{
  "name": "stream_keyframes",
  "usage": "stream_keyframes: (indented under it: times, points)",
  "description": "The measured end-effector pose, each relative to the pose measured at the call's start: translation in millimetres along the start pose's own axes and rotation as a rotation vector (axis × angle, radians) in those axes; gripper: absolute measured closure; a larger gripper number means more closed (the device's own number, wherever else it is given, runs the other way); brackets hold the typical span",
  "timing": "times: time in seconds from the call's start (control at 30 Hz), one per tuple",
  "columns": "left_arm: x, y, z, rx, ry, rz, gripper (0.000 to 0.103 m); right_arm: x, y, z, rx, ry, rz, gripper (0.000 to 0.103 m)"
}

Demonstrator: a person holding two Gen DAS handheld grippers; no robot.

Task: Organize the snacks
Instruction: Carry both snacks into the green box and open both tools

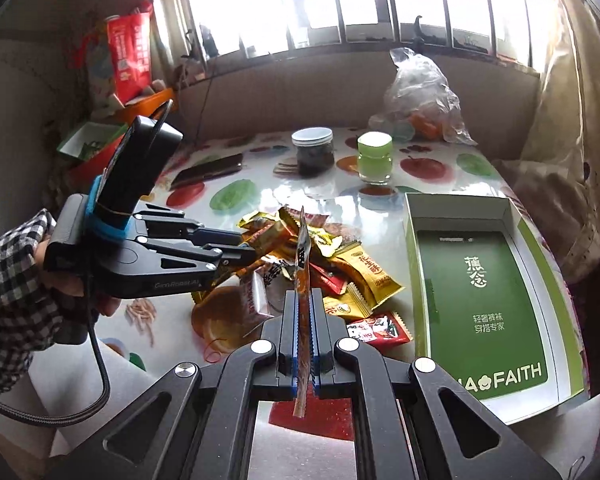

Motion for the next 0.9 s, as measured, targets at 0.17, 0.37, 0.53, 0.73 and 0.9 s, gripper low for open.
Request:
stream_keyframes:
  times: [0.17,0.37,0.53,0.73,0.9]
  points:
    - [6,3,15,0.03,-0.001,0.009,0.079,8,1,10,0.023,-0.015,-0.022,0.098]
    - [16,8,35,0.069,-0.009,0.025,0.079,19,6,22,0.056,-0.045,-0.044,0.098]
    - [31,18,49,0.106,-0.025,0.028,0.079,30,9,31,0.077,-0.072,-0.057,0.098]
    - [53,30,56,0.133,-0.051,0.033,0.079,48,7,41,0.094,-0.12,-0.081,0.098]
    - [69,40,50,0.135,-0.087,0.045,0.079,69,5,47,0.096,-0.161,-0.114,0.098]
Point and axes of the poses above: each gripper's, at about its wrist camera, not at the fingertips, and z roughly against the way its jaws point, x to its right, y to its top, the point moved 2 cm from there along -z, roughly the way its jaws point, and after that the axes turned 3 degrees about z, right-handed, at the moved point
